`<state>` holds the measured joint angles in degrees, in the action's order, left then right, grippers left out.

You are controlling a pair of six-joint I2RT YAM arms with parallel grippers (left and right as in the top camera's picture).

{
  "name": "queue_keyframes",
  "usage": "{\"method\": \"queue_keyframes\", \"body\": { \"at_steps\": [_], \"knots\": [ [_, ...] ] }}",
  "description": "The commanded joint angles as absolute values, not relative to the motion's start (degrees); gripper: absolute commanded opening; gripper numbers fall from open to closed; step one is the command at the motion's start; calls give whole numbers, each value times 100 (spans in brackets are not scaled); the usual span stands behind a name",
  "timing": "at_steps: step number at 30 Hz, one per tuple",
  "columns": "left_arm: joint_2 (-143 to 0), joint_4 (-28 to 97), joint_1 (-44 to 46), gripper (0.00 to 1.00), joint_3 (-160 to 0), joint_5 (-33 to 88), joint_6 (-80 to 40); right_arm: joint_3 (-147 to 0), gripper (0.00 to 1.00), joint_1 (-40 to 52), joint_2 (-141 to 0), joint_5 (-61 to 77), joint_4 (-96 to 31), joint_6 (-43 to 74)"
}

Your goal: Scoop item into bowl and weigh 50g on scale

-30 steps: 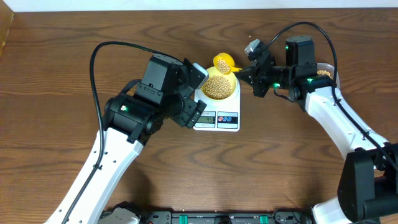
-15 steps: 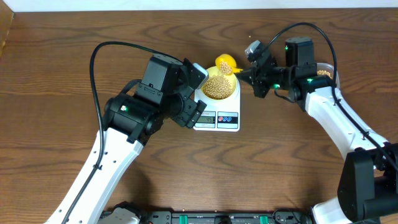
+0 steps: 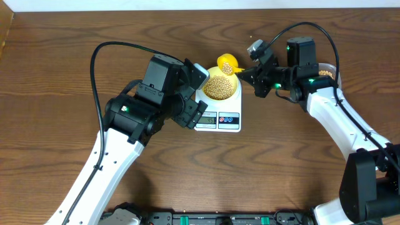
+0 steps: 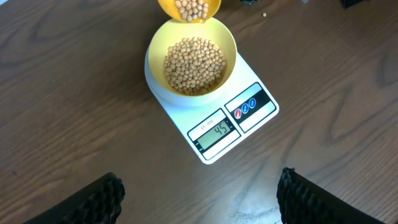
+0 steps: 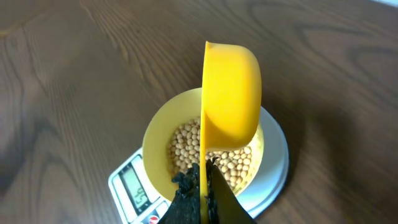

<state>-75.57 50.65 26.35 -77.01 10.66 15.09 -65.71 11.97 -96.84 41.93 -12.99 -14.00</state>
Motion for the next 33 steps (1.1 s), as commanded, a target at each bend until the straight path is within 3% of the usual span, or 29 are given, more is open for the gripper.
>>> {"method": "queue_keyframes", "body": {
  "at_steps": [1, 33],
  "knots": [
    [-7559, 5074, 2604, 81, -7747, 1138, 1562, -6567, 1, 1243, -9603, 4237, -1308, -648],
    [-7559, 5074, 2604, 81, -7747, 1135, 1562, -6567, 1, 1243, -9603, 4233, -1258, -692]
  ]
}}
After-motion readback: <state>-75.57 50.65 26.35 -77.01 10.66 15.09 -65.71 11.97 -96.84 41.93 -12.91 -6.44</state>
